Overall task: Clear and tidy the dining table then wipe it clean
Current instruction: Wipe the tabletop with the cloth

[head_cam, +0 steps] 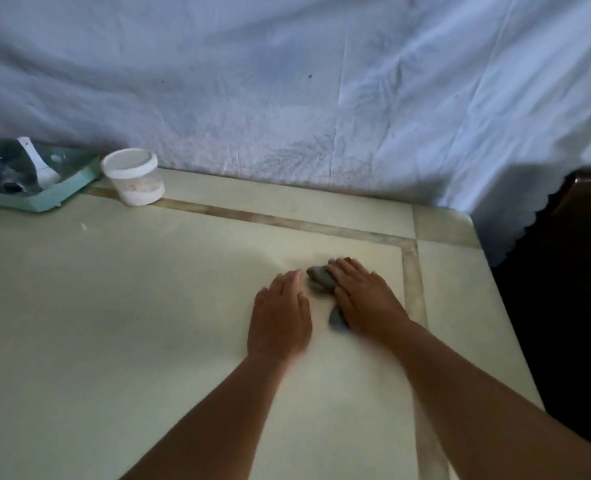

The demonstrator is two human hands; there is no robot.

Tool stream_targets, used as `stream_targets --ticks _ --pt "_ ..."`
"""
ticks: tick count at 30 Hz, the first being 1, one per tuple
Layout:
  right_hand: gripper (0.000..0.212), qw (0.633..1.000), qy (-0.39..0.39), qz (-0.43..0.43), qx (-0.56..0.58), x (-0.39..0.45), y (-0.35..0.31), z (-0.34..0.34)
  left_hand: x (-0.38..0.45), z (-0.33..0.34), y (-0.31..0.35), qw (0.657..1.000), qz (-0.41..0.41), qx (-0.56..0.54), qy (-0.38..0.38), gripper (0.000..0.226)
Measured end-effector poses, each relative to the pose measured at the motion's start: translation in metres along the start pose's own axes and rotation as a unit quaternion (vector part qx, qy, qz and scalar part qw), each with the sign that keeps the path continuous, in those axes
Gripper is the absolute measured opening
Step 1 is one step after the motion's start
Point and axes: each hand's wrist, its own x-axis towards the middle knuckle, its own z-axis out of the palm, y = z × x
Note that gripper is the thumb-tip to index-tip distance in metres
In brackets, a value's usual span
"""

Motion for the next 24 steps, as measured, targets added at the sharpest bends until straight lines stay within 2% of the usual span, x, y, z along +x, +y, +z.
stream_targets --ticks 5,8,10,13,16,19,22,24 --pt "0.052 0.994 0.043 0.099 -0.010 0.053 0.054 -0.013 0.003 0.009 -0.003 0.999 -0.017 0.024 -0.017 0.059" --pt "0.070 0.983 0.054 0.175 -0.033 0.072 0.070 -0.015 0.004 0.010 -0.005 0.999 -0.016 0.024 -0.022 0.059" --pt "0.077 0.979 0.048 0.195 -0.046 0.072 0.067 -0.012 0.004 0.010 -0.006 0.999 -0.020 0.027 -0.030 0.059" --pt "0.075 0.986 0.031 0.162 -0.029 0.047 0.044 -0.008 0.004 0.010 -0.005 0.999 -0.020 0.028 -0.032 0.049" --pt "0.060 0.996 0.005 0.083 0.006 -0.004 0.008 -0.005 0.003 0.007 -0.003 0.999 -0.024 0.034 -0.035 0.045" --pt "0.054 1.000 -0.012 -0.001 0.012 -0.047 -0.016 0.001 0.001 0.004 -0.001 0.999 -0.017 0.035 -0.028 0.044" --pt "0.052 0.999 -0.020 -0.027 0.011 -0.047 -0.005 0.001 0.001 0.003 0.002 0.999 -0.005 0.029 -0.021 0.048" --pt "0.051 1.000 -0.007 -0.008 0.009 -0.029 0.017 -0.001 0.001 0.003 0.003 1.000 -0.005 0.025 -0.015 0.053"
